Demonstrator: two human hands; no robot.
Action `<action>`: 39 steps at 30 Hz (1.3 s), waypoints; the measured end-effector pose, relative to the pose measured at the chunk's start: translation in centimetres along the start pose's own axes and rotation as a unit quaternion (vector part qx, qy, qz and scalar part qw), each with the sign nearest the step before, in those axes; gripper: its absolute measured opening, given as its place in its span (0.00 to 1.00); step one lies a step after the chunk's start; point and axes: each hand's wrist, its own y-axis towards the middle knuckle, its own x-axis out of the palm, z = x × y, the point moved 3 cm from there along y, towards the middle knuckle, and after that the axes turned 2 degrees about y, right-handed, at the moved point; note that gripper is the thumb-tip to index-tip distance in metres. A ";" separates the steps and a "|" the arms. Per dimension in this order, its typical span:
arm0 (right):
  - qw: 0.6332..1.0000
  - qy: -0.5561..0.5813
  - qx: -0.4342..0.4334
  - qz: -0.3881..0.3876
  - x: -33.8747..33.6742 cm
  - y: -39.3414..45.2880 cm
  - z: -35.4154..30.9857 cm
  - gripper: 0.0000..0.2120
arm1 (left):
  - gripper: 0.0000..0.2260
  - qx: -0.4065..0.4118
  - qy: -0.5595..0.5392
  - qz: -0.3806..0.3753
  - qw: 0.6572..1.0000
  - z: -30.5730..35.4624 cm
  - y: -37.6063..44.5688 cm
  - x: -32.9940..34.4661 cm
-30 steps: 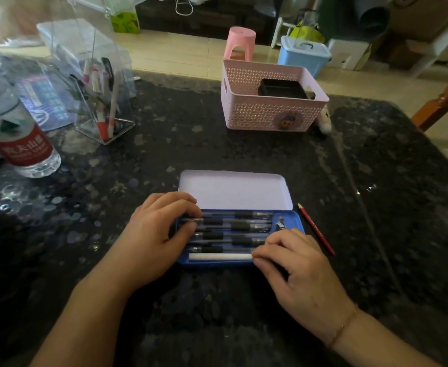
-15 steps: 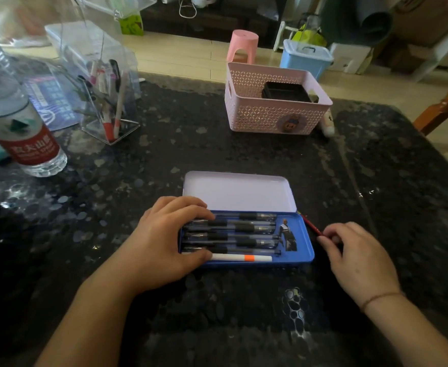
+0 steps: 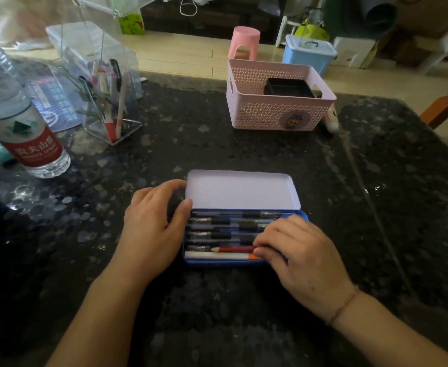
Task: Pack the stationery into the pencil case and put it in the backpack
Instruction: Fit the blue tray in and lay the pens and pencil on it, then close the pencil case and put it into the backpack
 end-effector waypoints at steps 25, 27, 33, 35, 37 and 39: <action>0.853 0.327 0.403 0.062 0.1 1.1 7.2 0.22 | 0.26 -0.072 -0.228 -0.073 0.968 -0.5 -0.2 0.3; 0.834 0.390 0.381 0.084 -0.3 1.1 6.8 0.14 | 0.30 -0.079 -0.265 -0.070 0.958 -0.6 -0.2 0.1; 0.803 0.447 0.369 0.142 -2.6 -1.9 6.2 0.29 | 0.27 -0.071 -0.343 -0.022 0.936 -0.8 -0.4 -2.1; 0.807 0.442 0.363 0.149 -2.8 -3.3 5.6 0.30 | 0.23 -0.057 -0.306 -0.033 0.950 -0.8 -1.1 -2.7; 0.818 0.428 0.356 0.142 -2.3 -4.4 5.0 0.28 | 0.18 -0.060 -0.262 -0.054 0.962 -0.8 -1.9 -2.5; 0.832 0.401 0.362 0.127 -1.6 -5.0 4.8 0.27 | 0.11 -0.065 -0.219 -0.067 0.971 -0.9 -2.1 -2.1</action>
